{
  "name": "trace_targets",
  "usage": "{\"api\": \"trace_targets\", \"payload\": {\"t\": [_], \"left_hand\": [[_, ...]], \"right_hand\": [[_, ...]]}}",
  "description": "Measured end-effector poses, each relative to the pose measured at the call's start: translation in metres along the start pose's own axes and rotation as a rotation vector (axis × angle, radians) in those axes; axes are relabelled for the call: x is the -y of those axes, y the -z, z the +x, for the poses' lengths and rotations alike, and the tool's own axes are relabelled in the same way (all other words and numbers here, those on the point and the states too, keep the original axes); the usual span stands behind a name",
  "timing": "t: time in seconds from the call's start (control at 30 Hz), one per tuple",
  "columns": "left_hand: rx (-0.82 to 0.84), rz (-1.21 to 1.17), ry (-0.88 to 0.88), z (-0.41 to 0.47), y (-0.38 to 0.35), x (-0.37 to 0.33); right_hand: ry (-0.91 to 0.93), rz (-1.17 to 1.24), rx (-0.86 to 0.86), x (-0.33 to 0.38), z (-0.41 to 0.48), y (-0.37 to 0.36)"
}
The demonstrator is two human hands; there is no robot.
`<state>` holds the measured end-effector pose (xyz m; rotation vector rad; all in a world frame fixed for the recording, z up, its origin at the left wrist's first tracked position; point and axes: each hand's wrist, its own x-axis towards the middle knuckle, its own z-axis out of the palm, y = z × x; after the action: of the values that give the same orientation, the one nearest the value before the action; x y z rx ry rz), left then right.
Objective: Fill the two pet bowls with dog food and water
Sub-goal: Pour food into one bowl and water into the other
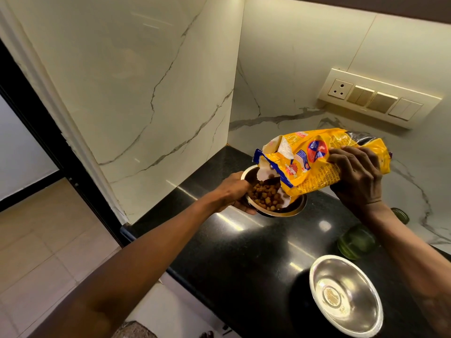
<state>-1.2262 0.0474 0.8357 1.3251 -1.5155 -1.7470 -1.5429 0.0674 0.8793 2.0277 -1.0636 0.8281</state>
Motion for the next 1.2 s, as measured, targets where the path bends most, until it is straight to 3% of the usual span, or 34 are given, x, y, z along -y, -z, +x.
{"api": "trace_targets", "payload": {"t": [0.43, 0.7, 1.2], "left_hand": [[0.036, -0.064, 0.015, -0.001, -0.002, 0.005], [0.02, -0.031, 0.035, -0.002, 0.002, 0.01], [0.008, 0.002, 0.097, 0.0, 0.011, 0.024]], "right_hand": [[-0.052, 0.016, -0.024, -0.013, 0.004, 0.0], [-0.187, 0.105, -0.006, -0.005, -0.004, -0.005], [-0.733, 0.316, 0.166, 0.027, -0.047, -0.028]]}}
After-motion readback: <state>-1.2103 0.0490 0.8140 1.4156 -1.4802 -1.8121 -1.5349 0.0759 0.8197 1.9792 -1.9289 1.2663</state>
